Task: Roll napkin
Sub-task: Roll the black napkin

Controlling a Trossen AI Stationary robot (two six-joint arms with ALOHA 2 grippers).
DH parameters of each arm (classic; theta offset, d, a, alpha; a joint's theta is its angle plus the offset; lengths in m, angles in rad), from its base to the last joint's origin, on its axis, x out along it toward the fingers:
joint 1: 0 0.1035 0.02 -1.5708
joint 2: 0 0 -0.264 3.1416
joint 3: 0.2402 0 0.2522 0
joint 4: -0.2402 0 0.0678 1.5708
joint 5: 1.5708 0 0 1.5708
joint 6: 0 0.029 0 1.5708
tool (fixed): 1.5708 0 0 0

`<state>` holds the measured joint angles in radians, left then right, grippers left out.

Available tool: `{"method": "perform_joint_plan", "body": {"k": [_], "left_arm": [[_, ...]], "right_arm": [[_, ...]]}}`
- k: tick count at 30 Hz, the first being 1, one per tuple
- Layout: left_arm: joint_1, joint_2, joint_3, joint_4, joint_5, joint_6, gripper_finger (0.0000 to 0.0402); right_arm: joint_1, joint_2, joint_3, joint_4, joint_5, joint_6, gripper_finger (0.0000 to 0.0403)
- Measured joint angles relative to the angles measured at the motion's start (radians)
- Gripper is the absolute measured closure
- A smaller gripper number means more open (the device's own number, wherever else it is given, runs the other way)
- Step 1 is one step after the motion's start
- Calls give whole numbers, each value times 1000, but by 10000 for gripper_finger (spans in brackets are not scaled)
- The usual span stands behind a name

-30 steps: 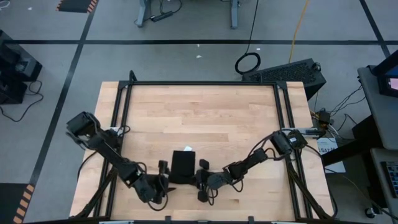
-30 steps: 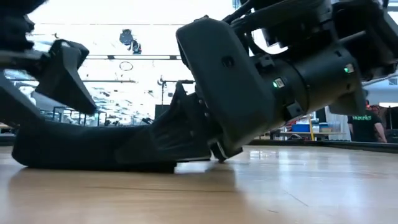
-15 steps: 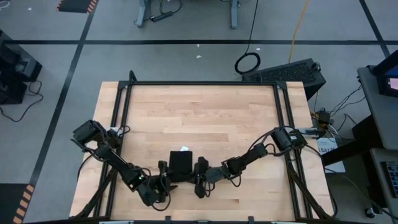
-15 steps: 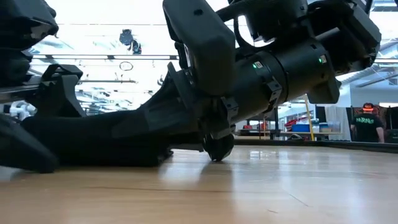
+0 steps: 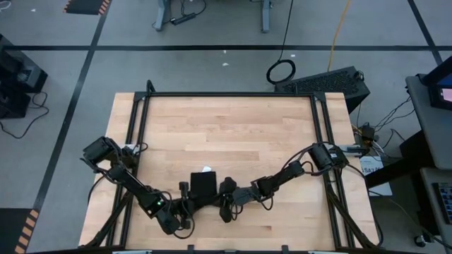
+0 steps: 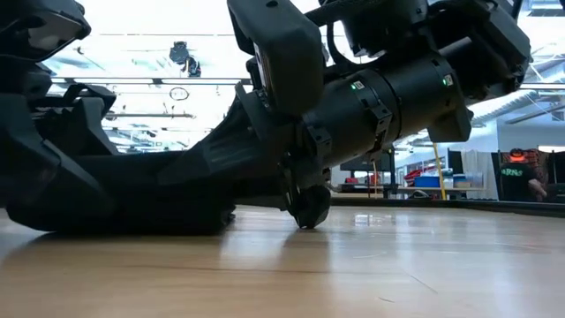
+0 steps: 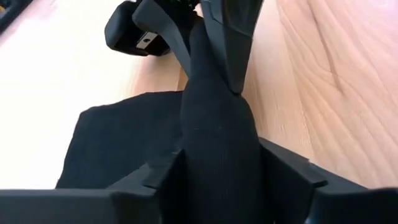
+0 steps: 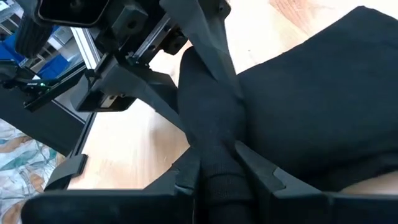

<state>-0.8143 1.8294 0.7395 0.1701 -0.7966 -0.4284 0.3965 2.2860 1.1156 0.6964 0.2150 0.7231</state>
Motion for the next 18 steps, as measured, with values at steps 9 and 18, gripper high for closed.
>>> {"method": "perform_joint_plan", "body": {"k": [9, 18], "left_arm": [[-28, -4, 1, 0, 3, -34, 352], [-56, -5, -5, -76, 41, -34, 362]], "right_arm": [[12, -2, -1, 4, 4, -55, 333], [27, -191, -10, -373, -40, -254, 224]]}}
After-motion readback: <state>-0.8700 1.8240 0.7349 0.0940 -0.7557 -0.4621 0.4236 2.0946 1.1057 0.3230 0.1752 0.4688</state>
